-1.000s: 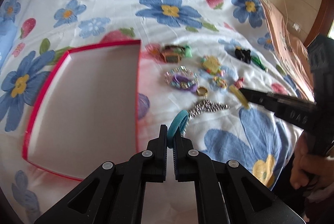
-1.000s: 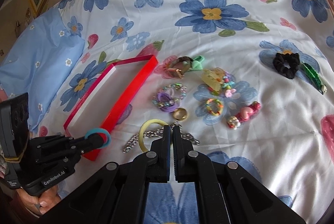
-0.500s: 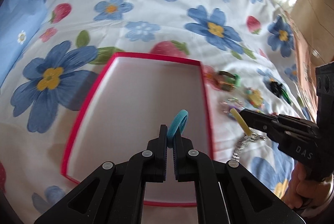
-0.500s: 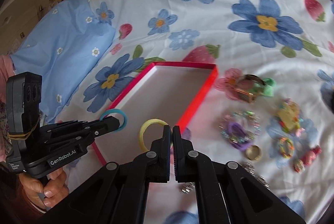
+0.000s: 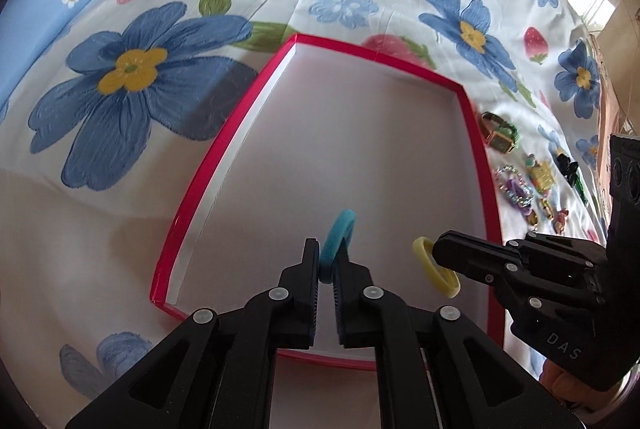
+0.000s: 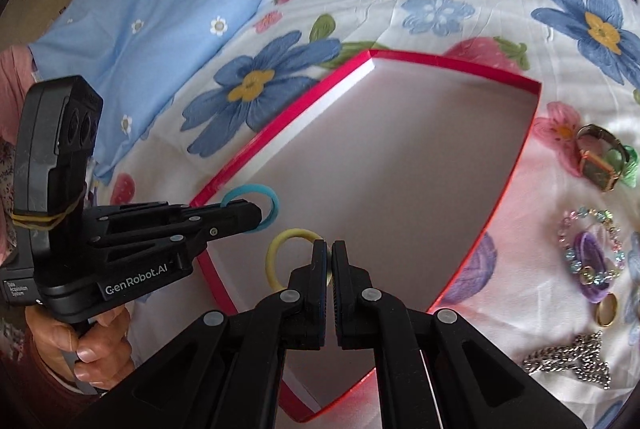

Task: Organize jewelry
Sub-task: 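Carry both hair ties over the red box with both tools, then open both tools to drop the hair ties into the box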

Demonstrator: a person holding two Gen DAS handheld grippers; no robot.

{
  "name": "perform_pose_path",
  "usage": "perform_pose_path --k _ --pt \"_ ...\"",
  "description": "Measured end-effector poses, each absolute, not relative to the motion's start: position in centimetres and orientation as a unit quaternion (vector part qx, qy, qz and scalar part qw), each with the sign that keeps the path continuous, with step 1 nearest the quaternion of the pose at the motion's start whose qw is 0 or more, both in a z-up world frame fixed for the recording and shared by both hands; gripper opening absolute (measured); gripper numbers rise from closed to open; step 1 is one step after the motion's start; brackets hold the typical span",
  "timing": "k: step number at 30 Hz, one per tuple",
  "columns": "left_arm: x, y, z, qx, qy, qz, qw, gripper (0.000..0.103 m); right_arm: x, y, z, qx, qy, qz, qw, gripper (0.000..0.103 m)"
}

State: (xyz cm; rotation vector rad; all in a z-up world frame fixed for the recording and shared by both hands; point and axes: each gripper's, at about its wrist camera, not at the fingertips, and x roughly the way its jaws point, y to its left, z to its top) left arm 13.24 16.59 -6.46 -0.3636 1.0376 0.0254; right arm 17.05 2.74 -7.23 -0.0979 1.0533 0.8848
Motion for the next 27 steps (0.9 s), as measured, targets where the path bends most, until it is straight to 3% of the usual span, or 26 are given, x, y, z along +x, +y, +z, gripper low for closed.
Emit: perform_pose_path --k 17,19,21,22,27 --pt "12.7 17.0 -7.9 -0.171 0.5 0.031 0.849 0.023 16.6 3.2 -8.3 -0.066 0.497 0.4 0.767 0.006" --pt "12.6 16.9 -7.8 -0.167 0.5 0.034 0.849 0.027 16.6 3.2 -8.3 -0.065 0.497 0.399 0.768 0.006" --pt "12.3 16.9 -7.6 -0.164 0.5 0.038 0.85 0.044 16.6 3.2 -8.2 -0.063 0.497 0.399 0.768 0.007" --pt "12.2 16.9 -7.5 -0.163 0.498 0.041 0.851 0.047 16.5 3.1 -8.1 -0.061 0.496 0.399 0.769 0.007" --pt "11.5 16.7 -6.5 -0.161 0.492 0.045 0.855 0.051 16.4 1.8 -6.6 -0.04 0.484 0.397 0.779 0.008"
